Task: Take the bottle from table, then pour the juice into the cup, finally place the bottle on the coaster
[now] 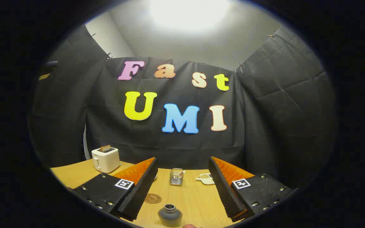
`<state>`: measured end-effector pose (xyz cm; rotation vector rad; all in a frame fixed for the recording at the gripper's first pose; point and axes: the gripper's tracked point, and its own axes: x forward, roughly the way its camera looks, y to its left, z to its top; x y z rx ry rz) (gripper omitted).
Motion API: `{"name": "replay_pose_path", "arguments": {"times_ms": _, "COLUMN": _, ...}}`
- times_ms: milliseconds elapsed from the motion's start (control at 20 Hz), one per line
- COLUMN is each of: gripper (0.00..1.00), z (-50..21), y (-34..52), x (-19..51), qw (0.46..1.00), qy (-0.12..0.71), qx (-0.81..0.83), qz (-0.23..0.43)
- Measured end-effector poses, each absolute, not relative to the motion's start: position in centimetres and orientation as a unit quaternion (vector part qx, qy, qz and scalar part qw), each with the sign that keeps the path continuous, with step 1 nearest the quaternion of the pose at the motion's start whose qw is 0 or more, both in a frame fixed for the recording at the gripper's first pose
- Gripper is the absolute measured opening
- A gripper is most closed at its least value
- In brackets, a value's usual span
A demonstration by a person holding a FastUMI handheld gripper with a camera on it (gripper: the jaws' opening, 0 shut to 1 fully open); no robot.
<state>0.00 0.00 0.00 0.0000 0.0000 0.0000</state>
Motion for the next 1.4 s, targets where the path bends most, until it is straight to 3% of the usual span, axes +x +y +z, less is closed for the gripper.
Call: {"name": "replay_pose_path", "arguments": {"times_ms": 1400, "gripper": 0.98, "z": -1.7, "y": -0.8, "x": 0.5, "qw": 1.0, "qy": 0.017, "qx": 0.025, "qz": 0.007}}
